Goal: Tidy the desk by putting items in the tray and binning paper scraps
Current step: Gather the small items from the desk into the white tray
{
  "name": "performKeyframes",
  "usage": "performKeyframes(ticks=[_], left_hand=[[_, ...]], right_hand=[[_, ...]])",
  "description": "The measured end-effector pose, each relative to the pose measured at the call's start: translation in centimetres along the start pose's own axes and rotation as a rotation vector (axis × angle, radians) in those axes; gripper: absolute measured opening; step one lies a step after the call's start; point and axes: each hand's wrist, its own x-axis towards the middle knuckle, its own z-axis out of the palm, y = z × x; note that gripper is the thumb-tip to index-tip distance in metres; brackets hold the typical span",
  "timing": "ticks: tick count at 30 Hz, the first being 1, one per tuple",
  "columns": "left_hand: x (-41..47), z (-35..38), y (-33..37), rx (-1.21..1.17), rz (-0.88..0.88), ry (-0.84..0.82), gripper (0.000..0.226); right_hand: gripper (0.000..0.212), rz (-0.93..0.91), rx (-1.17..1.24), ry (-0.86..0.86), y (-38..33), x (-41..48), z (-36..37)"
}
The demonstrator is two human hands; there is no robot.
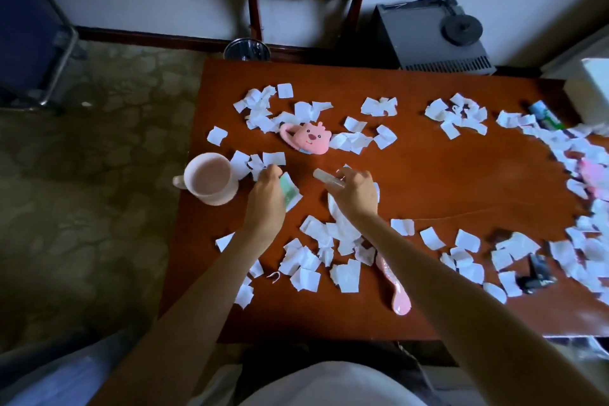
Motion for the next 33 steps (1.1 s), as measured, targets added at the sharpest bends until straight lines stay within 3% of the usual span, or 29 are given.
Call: performKeyframes(ticks=[7,15,22,25,33], left_hand=[[0.6,1.4,9.5,-0.175,0.076,0.078,0.023],[-0.4,10.2,24.1,-0.361,0.012,0.074,0.022],[-1.2,17.4,36.7,-0.305,-0.025,0.011,0.025],[-1.0,19.4,40.3,-0.274,-0.001,-0.021,0.024],[3.6,22.7,48.2,-0.317,0.081,-0.134,0.036]], right_hand=[[0.013,0.028,0.287,0.069,6.0,1.4,-7.6],[0.015,0.1,0.477,0.053,19.1,5.0,-16.9],[0.017,0.052,0.43,-0.045,30.6,7.9,-25.5],[0.034,0.062,0.4,-0.063,33.8,9.0,-27.7],[0.035,0.11,0.388,0.07,38.7,13.1,-31.7]])
